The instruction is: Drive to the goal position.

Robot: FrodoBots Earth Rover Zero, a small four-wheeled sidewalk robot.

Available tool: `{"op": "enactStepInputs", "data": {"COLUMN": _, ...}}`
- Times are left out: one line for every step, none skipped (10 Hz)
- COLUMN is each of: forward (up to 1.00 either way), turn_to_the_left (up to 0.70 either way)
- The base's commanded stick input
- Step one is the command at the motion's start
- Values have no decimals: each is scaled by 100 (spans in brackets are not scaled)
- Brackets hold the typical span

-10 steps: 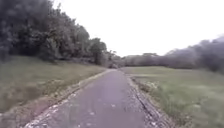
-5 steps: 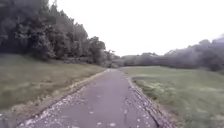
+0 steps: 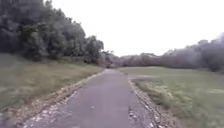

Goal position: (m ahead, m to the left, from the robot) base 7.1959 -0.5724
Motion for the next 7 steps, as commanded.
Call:
{"op": "enactStepInputs", "data": {"forward": 100, "turn_to_the_left": 0}}
{"op": "enactStepInputs", "data": {"forward": 100, "turn_to_the_left": 0}}
{"op": "enactStepInputs", "data": {"forward": 100, "turn_to_the_left": 0}}
{"op": "enactStepInputs", "data": {"forward": 100, "turn_to_the_left": 0}}
{"op": "enactStepInputs", "data": {"forward": 100, "turn_to_the_left": 0}}
{"op": "enactStepInputs", "data": {"forward": 100, "turn_to_the_left": 0}}
{"op": "enactStepInputs", "data": {"forward": 100, "turn_to_the_left": 0}}
